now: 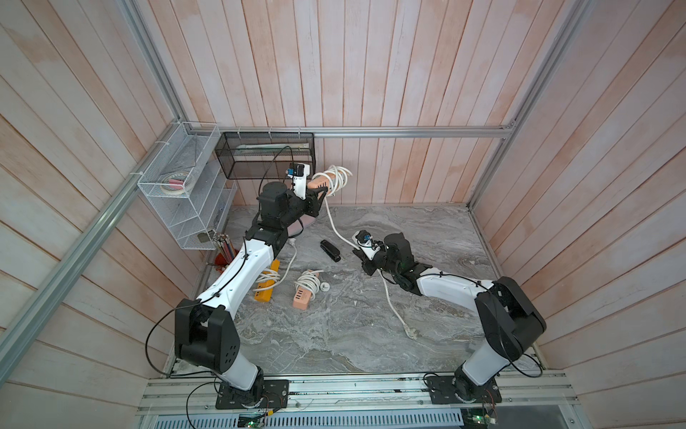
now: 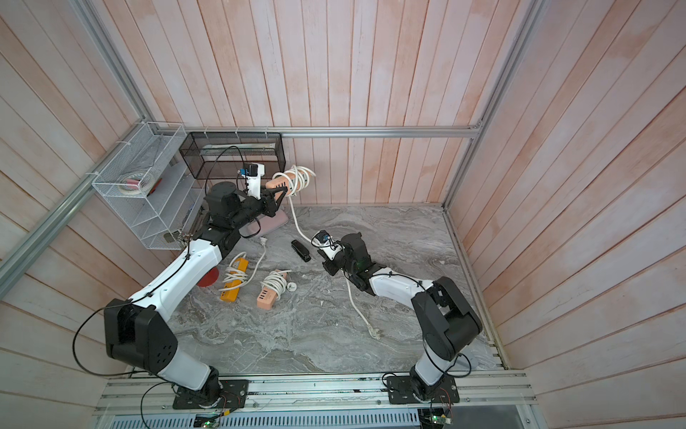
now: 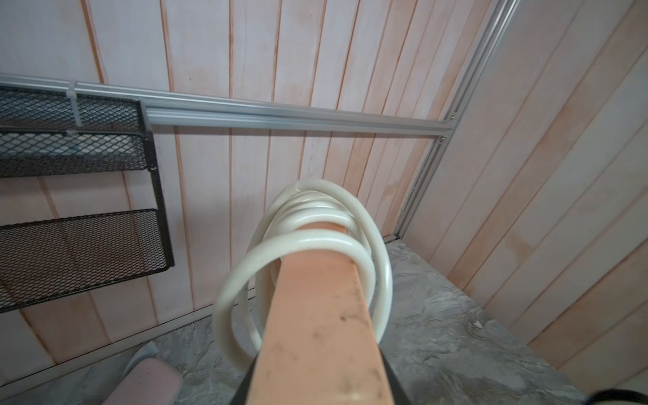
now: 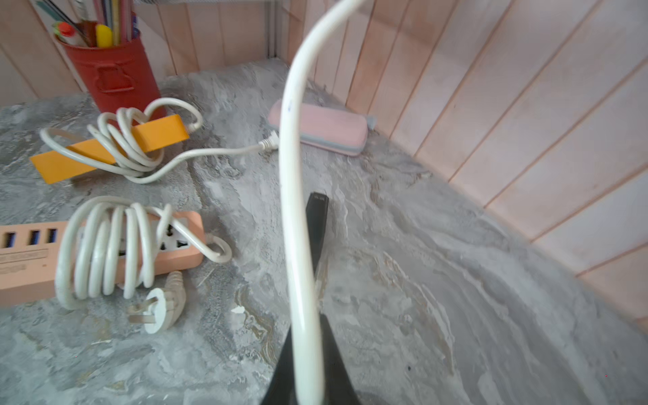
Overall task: Wrap the cord around the power strip
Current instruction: Wrap the power cord around the power strip.
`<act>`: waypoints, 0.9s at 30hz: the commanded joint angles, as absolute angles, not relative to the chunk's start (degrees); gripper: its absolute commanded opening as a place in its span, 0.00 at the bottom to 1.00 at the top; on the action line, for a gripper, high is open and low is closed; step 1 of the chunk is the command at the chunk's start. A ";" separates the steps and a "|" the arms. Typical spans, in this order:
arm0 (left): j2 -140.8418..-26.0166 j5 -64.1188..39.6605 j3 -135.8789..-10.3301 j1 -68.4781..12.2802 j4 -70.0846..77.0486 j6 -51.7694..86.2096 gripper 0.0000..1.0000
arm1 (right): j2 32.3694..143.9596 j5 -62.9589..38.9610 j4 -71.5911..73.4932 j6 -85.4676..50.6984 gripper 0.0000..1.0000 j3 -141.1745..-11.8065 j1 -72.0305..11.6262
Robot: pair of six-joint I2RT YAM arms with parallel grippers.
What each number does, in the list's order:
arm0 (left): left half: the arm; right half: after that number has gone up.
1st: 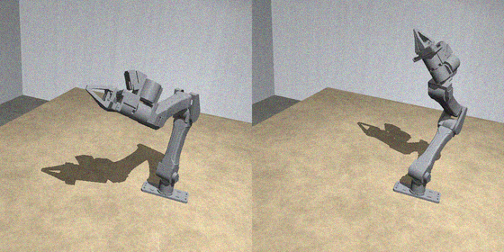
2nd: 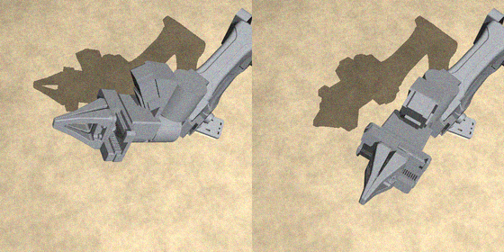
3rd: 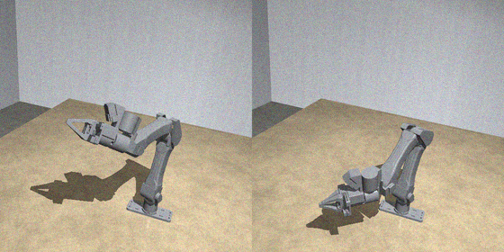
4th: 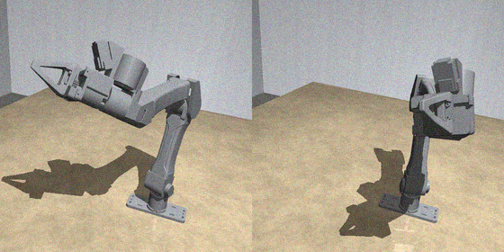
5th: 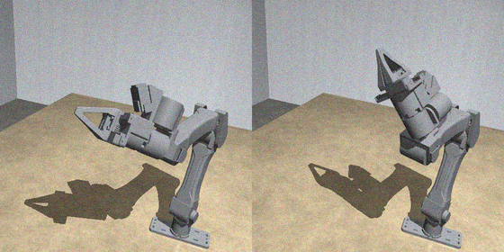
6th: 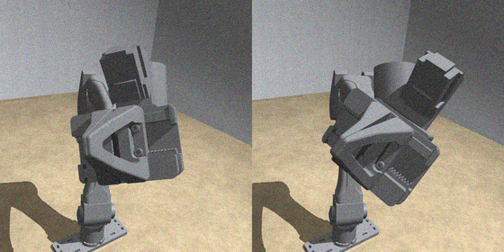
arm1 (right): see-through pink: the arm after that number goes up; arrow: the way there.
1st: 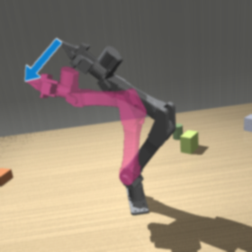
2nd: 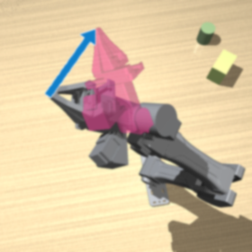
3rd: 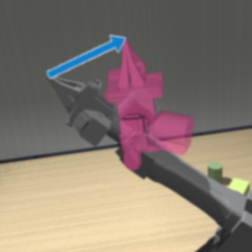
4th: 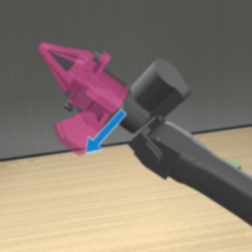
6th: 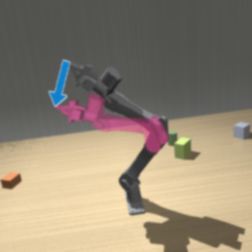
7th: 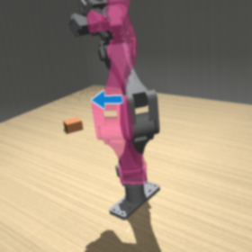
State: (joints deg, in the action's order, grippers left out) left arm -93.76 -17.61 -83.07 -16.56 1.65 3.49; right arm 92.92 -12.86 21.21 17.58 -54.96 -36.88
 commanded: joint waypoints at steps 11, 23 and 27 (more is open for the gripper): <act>-96.30 -35.54 -85.09 -18.96 -28.45 -19.76 0.00 | 94.27 -17.62 8.19 29.56 0.00 -82.83 -26.11; -86.77 -73.56 -77.52 -26.05 -17.87 -15.03 0.00 | 125.95 -42.31 -2.33 14.79 0.00 -117.52 -15.18; -81.97 -75.06 -71.22 -25.51 7.98 3.35 0.00 | 132.30 -48.63 3.53 4.85 0.02 -116.70 -15.20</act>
State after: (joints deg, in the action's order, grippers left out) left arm -88.75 -51.81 -74.04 -21.96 -8.64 -6.68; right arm 127.59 -52.51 -3.14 16.62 -116.05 -19.07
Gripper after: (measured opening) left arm 0.328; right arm 0.081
